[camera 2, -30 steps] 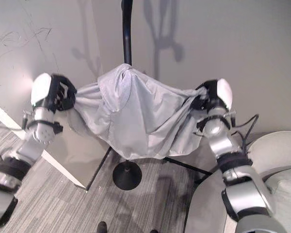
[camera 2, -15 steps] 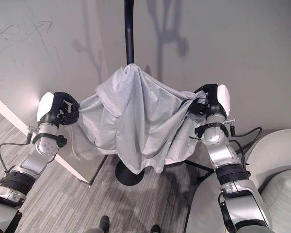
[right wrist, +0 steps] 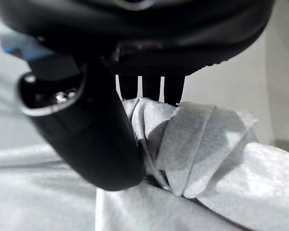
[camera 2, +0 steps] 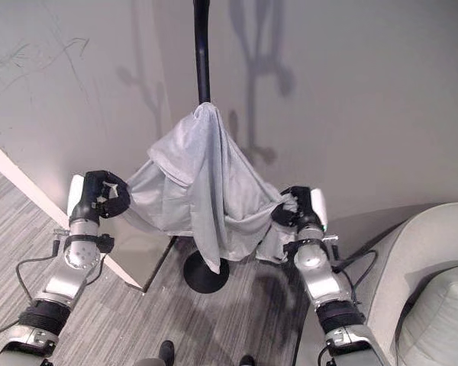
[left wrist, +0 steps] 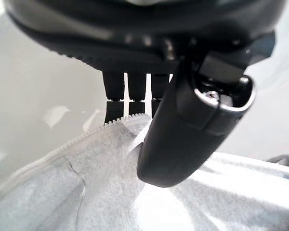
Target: Hang the clothes on the sofa on the clothes rack.
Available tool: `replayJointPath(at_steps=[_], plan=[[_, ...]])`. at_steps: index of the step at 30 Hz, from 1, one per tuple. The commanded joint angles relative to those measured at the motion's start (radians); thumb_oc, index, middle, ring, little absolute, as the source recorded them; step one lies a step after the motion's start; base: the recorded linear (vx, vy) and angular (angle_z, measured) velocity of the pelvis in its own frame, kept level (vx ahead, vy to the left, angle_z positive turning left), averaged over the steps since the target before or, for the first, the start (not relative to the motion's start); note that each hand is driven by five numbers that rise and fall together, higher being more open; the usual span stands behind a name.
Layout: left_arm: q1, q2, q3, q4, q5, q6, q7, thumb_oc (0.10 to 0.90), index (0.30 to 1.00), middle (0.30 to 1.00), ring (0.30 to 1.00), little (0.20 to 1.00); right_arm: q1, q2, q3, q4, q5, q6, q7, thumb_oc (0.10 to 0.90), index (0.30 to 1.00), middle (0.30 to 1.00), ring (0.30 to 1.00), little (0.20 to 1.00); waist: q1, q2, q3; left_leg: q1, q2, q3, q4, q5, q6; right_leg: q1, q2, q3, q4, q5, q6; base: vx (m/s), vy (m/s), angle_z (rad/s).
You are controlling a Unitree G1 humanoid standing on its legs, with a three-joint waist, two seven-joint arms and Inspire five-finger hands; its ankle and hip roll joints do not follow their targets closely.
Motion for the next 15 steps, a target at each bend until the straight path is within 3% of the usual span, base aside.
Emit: replayJointPath(at_steps=[1,4,5,6,7,15], plan=[[0.005,0.062,0.096,0.031,-0.047,-0.028,0.041,0.400,0.300,0.300,0.300,0.300,-0.012,-0.042,-0.052,-0.057,-0.012,-0.083,-0.038,0.400,0.300,0.300,0.300,0.300,0.034,-0.049,-0.073,0.069,-0.019,-0.047,0.002,-0.192,0.027,-0.046,-0.040,0.035,0.009,0.017,-0.009,0.00,0.000,0.00],[0.033,0.039,0.096,0.021,-0.067,-0.034,0.032,0.400,0.300,0.300,0.300,0.300,0.017,-0.021,-0.049,-0.066,-0.015,-0.086,-0.029,0.400,0.300,0.300,0.300,0.300,0.033,-0.044,-0.073,0.070,-0.022,-0.045,0.002,-0.193,0.029,-0.044,-0.042,0.033,0.009,0.018,-0.008,0.00,0.000,0.00],[0.035,0.033,0.093,0.022,-0.075,-0.037,0.030,0.400,0.300,0.300,0.300,0.300,0.021,-0.018,-0.045,-0.067,-0.014,-0.089,-0.030,0.711,0.766,0.766,0.766,0.766,0.033,-0.043,-0.074,0.071,-0.023,-0.044,0.002,-0.193,0.029,-0.043,-0.044,0.032,0.009,0.018,-0.008,0.00,0.000,0.00],[0.037,0.029,0.093,0.025,-0.083,-0.041,0.028,0.422,0.333,0.333,0.333,0.333,0.021,-0.016,-0.044,-0.068,-0.013,-0.091,-0.028,0.800,0.900,0.900,0.900,0.900,0.032,-0.043,-0.075,0.072,-0.023,-0.044,0.002,-0.194,0.030,-0.043,-0.045,0.033,0.009,0.018,-0.008,0.00,0.000,0.00],[0.038,0.027,0.093,0.024,-0.088,-0.044,0.026,0.800,0.900,0.900,0.900,0.900,0.022,-0.016,-0.045,-0.069,-0.008,-0.093,-0.026,0.800,0.900,0.900,0.900,0.900,0.032,-0.042,-0.075,0.073,-0.024,-0.043,0.002,-0.195,0.030,-0.042,-0.046,0.033,0.009,0.019,-0.007,0.00,0.000,0.00],[0.034,0.037,0.096,0.016,-0.118,-0.052,0.004,0.800,0.900,0.900,0.900,0.900,0.019,-0.039,-0.068,-0.074,0.008,-0.097,-0.026,0.800,0.900,0.900,0.900,0.900,0.033,-0.041,-0.079,0.081,-0.027,-0.037,0.002,-0.198,0.032,-0.035,-0.052,0.027,0.009,0.022,-0.004,0.00,0.000,0.00]])
